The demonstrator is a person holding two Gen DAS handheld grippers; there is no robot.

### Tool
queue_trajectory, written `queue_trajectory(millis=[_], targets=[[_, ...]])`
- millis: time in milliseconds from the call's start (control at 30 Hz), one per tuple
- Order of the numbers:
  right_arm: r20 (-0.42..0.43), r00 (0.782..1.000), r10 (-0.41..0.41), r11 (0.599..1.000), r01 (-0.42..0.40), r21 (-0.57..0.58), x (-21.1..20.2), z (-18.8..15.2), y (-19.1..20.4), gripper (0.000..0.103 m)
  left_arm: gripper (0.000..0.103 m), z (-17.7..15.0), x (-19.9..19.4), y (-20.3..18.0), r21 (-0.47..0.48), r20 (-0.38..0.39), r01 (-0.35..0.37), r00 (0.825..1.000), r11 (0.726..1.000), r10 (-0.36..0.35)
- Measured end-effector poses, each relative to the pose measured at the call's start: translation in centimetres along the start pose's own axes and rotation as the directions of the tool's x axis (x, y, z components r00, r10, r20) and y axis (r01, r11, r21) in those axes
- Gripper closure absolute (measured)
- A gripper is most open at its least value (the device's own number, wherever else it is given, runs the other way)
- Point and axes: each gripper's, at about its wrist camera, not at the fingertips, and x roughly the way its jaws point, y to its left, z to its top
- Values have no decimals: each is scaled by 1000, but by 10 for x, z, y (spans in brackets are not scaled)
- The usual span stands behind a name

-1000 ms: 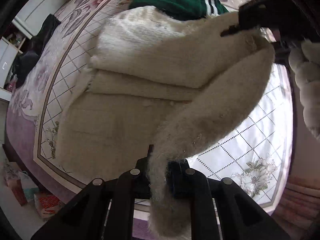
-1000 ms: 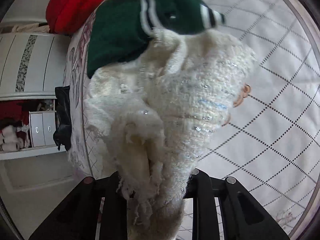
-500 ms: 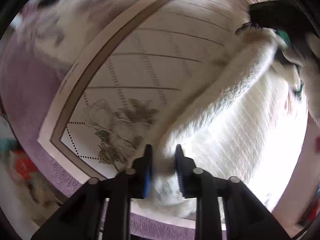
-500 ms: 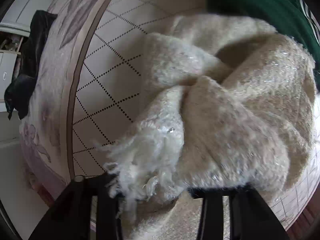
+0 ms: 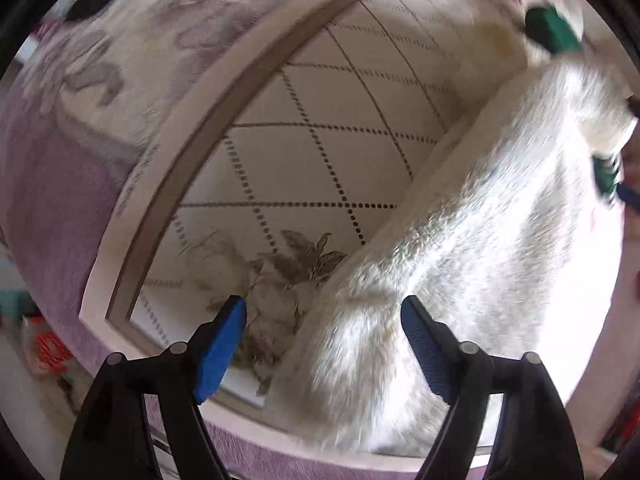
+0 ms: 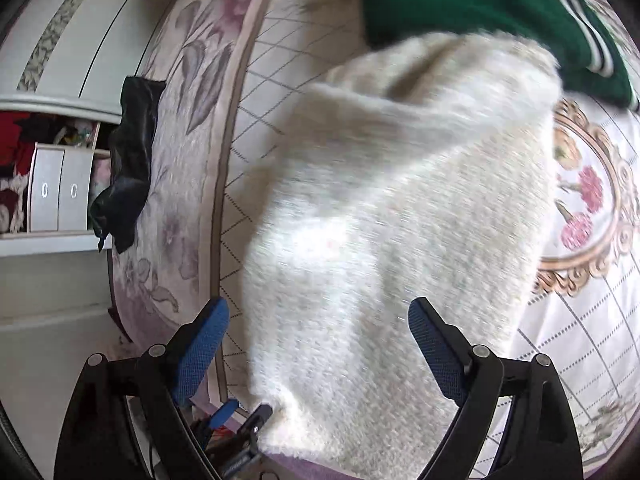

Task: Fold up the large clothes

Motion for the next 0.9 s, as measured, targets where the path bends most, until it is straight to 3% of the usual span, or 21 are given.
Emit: queue_trajectory(millis=[33, 67, 100, 133, 167, 267, 367, 433, 533, 633, 700, 733, 800, 900], targets=[[17, 1000, 7, 1000, -7, 9, -4, 1, -12, 25, 38, 0, 4, -3, 10, 4, -4, 1000, 1000, 4], [26, 1000, 10, 1000, -11, 19, 0, 6, -17, 44, 66, -2, 5, -6, 12, 8, 14, 1000, 1000, -14], [31, 999, 28, 999, -29, 26, 5, 13, -21, 54, 83, -4, 6, -7, 4, 6, 31, 999, 1000, -31], [46, 998, 51, 998, -53, 40, 12, 22, -22, 70, 85, -8, 5, -9, -4, 9, 32, 999, 999, -32], [67, 996, 53, 998, -56, 39, 23, 34, -21, 72, 86, -12, 2, -11, -5, 14, 23, 1000, 1000, -22], [146, 988, 50, 999, -46, -26, 51, 69, -2, 72, 87, -22, -8, -20, -28, 34, 14, 999, 1000, -13], [95, 995, -22, 998, 26, -49, 102, 94, 7, 71, 87, -32, -11, -24, -37, 39, 14, 999, 999, -12], [97, 995, -35, 997, 42, -67, 110, 100, 13, 70, 87, -34, -11, -26, -41, 38, 11, 999, 999, -9], [47, 998, 33, 990, -26, -139, 84, 94, 21, 51, 87, -32, -13, -19, -80, 14, 45, 999, 996, -44], [5, 988, 151, 982, -150, -111, 50, 63, 4, 36, 84, -25, -15, 5, -175, -44, 142, 987, 974, -152], [-22, 988, 153, 984, -154, -84, 34, 29, -13, 31, 82, -24, -20, 21, -246, -61, 211, 971, 946, -233], [-42, 991, 130, 989, -133, -72, 31, 8, -20, 31, 82, -24, -23, 27, -269, -59, 242, 962, 932, -267], [-87, 995, 51, 998, -54, -39, 29, -34, -42, 31, 73, -24, -26, 35, -283, -55, 242, 962, 928, -268], [-190, 981, -44, 998, 53, 41, 44, -97, -82, 31, 69, -29, -17, 41, -223, -60, 178, 979, 958, -196]])
